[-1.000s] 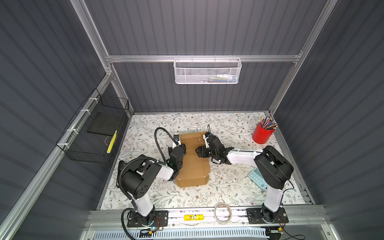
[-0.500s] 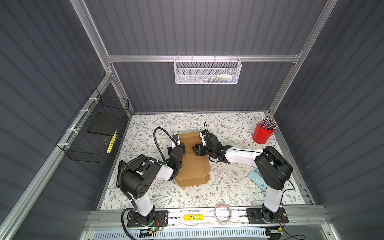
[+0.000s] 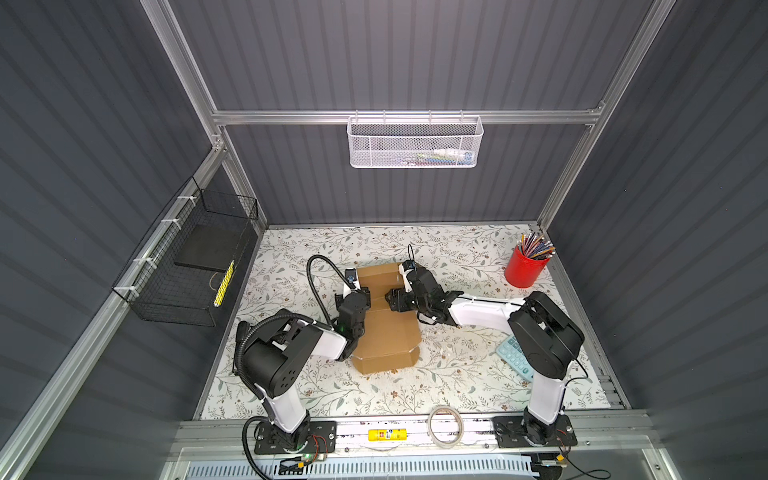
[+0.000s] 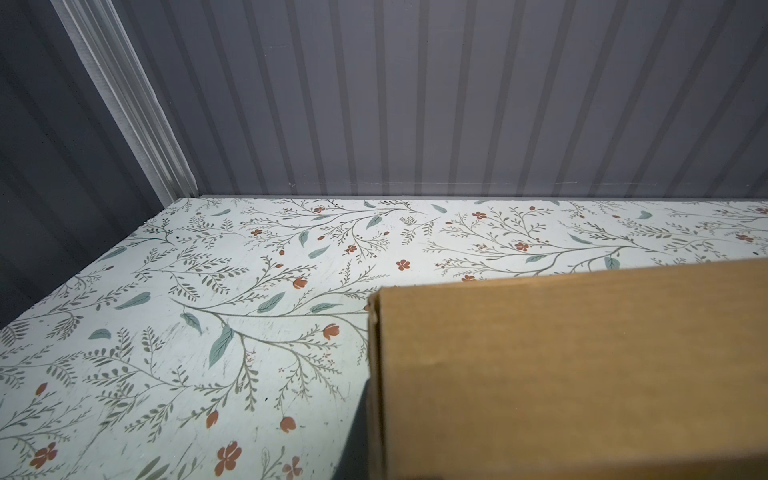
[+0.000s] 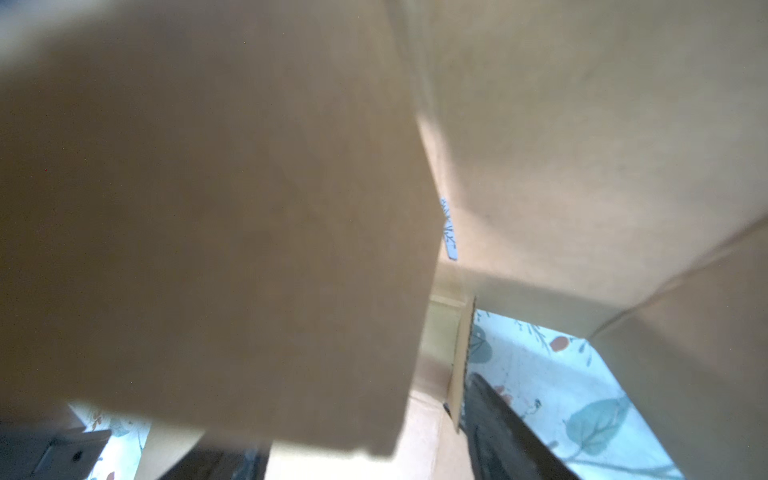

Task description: Fold the paper box

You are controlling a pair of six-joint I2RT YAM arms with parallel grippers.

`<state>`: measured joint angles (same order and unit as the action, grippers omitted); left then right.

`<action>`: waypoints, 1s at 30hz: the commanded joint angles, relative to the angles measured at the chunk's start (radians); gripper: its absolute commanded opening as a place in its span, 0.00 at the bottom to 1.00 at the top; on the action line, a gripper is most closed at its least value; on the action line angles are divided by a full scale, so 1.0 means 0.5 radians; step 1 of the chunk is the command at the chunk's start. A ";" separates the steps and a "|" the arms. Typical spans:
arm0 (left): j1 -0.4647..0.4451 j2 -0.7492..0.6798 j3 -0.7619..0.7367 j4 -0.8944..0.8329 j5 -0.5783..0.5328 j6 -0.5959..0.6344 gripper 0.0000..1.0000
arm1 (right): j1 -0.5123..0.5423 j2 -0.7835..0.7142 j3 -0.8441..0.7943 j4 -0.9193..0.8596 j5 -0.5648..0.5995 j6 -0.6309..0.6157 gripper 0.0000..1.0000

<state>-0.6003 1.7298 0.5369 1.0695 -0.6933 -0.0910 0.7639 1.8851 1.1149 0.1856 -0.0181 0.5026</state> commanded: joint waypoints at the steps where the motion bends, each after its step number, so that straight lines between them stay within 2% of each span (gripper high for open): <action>1: 0.000 0.004 -0.010 -0.151 -0.003 0.010 0.00 | 0.028 -0.074 -0.018 -0.030 0.020 -0.061 0.72; 9: -0.001 -0.005 -0.006 -0.163 -0.012 0.013 0.00 | 0.003 -0.250 -0.114 -0.097 0.049 -0.114 0.72; 16: 0.001 0.006 -0.009 -0.156 -0.027 0.005 0.00 | -0.067 -0.523 -0.262 -0.198 0.073 -0.178 0.72; 21: 0.001 0.012 -0.033 -0.128 -0.043 0.018 0.00 | -0.237 -0.776 -0.416 -0.237 0.050 -0.179 0.70; 25: 0.001 -0.003 -0.056 -0.114 -0.043 0.021 0.00 | -0.453 -0.920 -0.512 -0.280 0.060 -0.171 0.69; 30: 0.001 -0.014 -0.058 -0.114 -0.031 0.024 0.00 | -0.701 -0.885 -0.498 -0.340 -0.037 -0.206 0.69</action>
<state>-0.6006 1.7294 0.5358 1.0733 -0.6975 -0.0902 0.4553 1.4296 0.8650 0.0589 -0.0086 0.4236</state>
